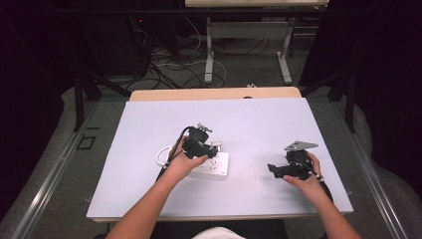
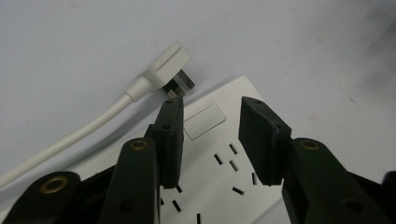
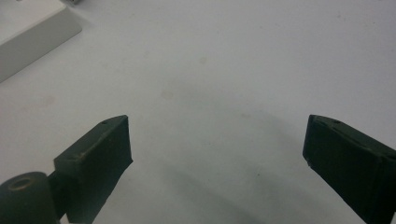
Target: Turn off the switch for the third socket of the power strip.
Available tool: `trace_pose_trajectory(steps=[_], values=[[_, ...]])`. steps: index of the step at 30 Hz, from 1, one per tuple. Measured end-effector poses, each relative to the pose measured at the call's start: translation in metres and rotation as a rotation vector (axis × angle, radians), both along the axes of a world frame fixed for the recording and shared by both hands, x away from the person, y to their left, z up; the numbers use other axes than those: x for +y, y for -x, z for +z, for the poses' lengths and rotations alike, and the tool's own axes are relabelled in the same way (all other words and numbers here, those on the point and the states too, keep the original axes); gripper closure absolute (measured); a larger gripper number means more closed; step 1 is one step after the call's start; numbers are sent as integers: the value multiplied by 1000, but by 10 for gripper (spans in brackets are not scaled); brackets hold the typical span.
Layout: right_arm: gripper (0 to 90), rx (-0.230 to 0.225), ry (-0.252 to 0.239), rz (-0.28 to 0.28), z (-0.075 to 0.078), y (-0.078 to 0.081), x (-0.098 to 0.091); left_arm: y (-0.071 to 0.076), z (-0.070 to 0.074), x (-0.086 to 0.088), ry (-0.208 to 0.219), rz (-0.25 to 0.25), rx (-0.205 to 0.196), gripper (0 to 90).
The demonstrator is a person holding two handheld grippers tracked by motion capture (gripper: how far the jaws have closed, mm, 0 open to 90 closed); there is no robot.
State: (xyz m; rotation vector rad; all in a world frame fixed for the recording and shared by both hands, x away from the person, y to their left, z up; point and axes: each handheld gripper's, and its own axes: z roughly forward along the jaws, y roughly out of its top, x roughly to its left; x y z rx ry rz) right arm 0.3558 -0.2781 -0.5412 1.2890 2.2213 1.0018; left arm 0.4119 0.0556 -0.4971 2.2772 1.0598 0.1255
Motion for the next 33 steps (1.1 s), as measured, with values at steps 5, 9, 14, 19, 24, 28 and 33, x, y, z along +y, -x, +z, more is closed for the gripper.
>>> trace_pose_trajectory(steps=[5,9,14,19,24,28,33], values=[[74,-1,6,2,-1,0,0,-2,0,-5,3,17,27,670],[74,1,7,1,-1,0,0,-3,-1,-9,2,17,37,698],[74,2,2,0,-1,0,0,-5,-3,-14,-8,18,45,731],[74,3,1,2,-1,-1,0,-7,-5,-18,-12,20,47,766],[74,4,0,2,-1,-1,0,-8,-8,-22,-21,20,47,788],[74,7,-2,4,-1,-1,0,-10,-11,-25,-44,6,37,796],[74,6,-1,4,-1,-1,-1,-10,-15,-28,-54,6,46,801]])
